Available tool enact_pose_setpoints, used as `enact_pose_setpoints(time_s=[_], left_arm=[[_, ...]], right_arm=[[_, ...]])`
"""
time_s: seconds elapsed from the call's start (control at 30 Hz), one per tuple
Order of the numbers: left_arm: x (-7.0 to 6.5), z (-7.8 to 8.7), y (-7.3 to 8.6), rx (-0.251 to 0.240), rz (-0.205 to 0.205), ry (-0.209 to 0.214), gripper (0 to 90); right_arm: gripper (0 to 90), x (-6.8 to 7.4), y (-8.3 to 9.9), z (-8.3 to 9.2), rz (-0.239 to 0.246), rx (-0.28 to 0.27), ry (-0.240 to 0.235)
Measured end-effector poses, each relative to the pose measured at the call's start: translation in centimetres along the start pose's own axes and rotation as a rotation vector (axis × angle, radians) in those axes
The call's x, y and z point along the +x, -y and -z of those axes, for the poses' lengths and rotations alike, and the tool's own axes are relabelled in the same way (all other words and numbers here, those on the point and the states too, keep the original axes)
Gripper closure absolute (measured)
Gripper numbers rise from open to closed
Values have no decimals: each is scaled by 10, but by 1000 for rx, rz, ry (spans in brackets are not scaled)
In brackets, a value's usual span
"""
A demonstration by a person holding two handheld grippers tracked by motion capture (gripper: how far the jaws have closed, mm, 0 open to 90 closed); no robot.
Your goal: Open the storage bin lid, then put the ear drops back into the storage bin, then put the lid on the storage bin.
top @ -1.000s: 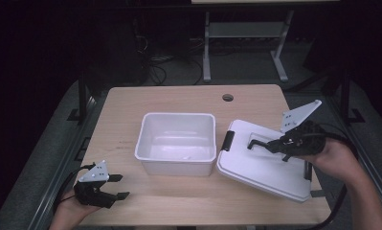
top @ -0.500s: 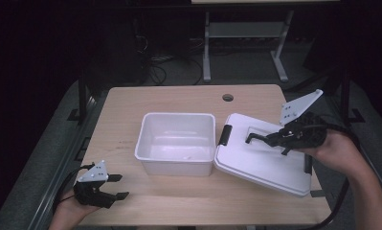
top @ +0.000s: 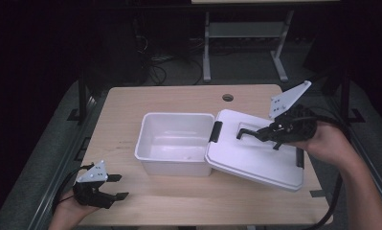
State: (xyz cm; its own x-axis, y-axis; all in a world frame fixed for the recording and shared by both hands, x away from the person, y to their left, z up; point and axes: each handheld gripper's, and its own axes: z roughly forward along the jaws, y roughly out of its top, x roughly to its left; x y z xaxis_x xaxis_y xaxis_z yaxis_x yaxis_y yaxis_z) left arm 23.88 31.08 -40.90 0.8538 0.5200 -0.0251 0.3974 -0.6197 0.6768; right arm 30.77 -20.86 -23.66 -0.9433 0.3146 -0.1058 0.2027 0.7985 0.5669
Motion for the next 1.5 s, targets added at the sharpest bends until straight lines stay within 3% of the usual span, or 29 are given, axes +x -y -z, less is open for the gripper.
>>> enact_pose_setpoints(time_s=[0.43,1.5], left_arm=[[2,1,1,-1,-5,1,323],[3,5,6,-15,4,8,321]], right_arm=[[846,-4,-34,-14,45,-23,-33],[846,-9,-95,-64,121,-17,-110]])
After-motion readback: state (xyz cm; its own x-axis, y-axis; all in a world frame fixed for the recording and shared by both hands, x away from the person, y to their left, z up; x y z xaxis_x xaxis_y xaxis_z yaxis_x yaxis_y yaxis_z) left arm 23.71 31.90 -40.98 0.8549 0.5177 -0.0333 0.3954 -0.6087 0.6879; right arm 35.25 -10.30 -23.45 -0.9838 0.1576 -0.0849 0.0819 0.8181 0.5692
